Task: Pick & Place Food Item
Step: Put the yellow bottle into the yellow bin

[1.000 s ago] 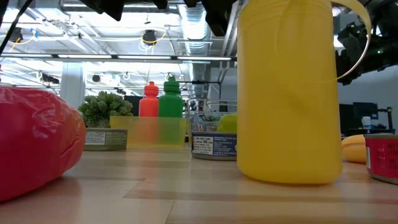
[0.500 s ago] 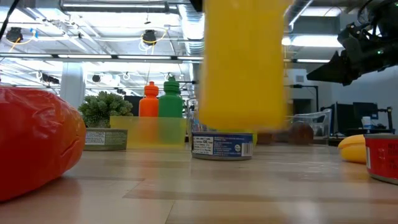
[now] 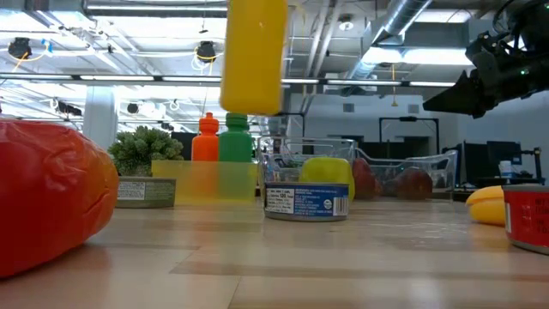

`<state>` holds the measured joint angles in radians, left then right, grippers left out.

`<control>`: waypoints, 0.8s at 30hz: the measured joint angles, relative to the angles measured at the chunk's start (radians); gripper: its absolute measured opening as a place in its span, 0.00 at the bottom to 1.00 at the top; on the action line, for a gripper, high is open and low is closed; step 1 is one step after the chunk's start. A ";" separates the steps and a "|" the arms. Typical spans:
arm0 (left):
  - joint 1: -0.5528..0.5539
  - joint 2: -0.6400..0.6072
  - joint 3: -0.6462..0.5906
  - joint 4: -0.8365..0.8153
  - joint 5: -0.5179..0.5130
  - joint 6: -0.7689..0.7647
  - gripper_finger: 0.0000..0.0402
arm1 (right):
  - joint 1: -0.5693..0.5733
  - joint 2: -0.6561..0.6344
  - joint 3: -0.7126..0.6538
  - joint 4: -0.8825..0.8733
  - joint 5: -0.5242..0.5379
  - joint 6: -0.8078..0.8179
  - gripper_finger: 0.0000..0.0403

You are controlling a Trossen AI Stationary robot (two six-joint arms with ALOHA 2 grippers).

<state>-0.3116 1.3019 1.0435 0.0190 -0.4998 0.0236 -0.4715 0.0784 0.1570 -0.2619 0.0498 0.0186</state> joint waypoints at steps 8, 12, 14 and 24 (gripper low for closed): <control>0.089 -0.136 -0.083 -0.076 -0.140 -0.073 0.14 | 0.000 0.000 0.000 0.000 0.000 0.000 0.08; 0.147 -0.212 -0.188 -0.065 -0.162 -0.128 0.14 | 0.000 0.000 0.000 0.000 0.000 -0.001 0.08; 0.177 -0.247 -0.234 -0.043 -0.194 -0.133 0.14 | 0.000 0.000 0.000 0.000 0.000 -0.001 0.08; 0.320 -0.355 -0.438 0.104 -0.279 -0.137 0.14 | 0.000 0.000 0.000 0.000 0.000 0.000 0.08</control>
<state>0.0088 0.9466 0.6053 0.1227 -0.7791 -0.1132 -0.4713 0.0780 0.1570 -0.2617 0.0498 0.0184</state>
